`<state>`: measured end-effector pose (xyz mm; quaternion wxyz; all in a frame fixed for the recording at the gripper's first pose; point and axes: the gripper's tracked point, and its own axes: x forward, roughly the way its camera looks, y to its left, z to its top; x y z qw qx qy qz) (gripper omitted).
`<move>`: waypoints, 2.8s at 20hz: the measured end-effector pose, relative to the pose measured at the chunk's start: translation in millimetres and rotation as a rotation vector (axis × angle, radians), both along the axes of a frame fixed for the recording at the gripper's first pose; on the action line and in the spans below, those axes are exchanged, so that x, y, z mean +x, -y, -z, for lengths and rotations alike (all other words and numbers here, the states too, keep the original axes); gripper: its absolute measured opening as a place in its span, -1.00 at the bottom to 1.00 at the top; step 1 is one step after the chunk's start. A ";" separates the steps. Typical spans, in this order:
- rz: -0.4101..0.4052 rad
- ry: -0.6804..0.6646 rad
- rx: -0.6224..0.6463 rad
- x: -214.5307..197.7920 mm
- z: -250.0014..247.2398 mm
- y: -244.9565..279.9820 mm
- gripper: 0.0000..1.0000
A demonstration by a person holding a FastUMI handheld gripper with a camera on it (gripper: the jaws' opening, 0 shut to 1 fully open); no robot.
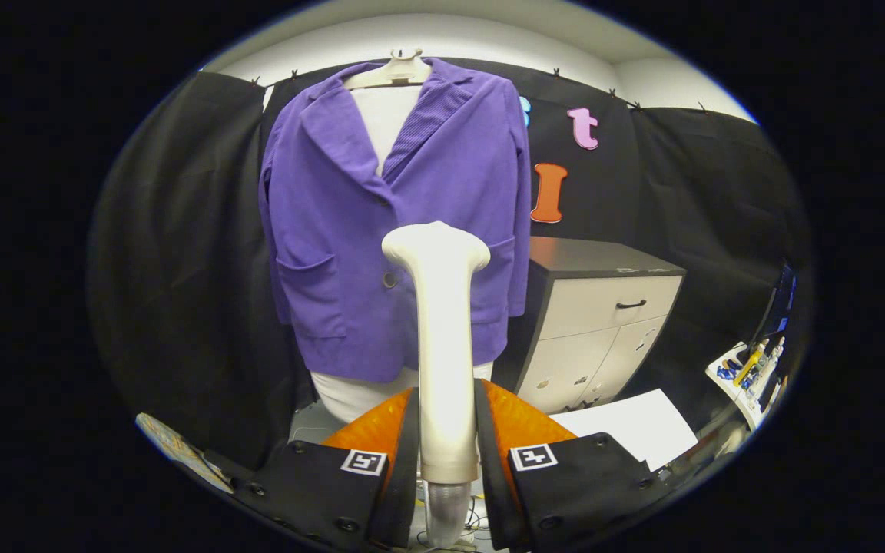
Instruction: Iron the clothes twice with a garment steamer, once on the left side and once on the right side.
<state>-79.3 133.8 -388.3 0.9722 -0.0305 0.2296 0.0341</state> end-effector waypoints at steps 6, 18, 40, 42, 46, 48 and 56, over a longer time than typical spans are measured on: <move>0.095 0.100 0.002 30.7 -52.9 61.5 -0.10; 0.147 0.285 0.032 88.7 -167.1 164.8 -0.10; 0.038 0.507 0.073 112.3 -299.1 226.7 -0.11; 0.034 0.505 0.071 114.5 -298.7 226.5 -0.11; 0.015 0.513 0.085 117.0 -307.6 224.1 -0.11; 0.006 0.519 0.076 120.6 -313.5 221.8 -0.11; 0.000 0.623 0.050 119.3 -356.5 223.5 -0.20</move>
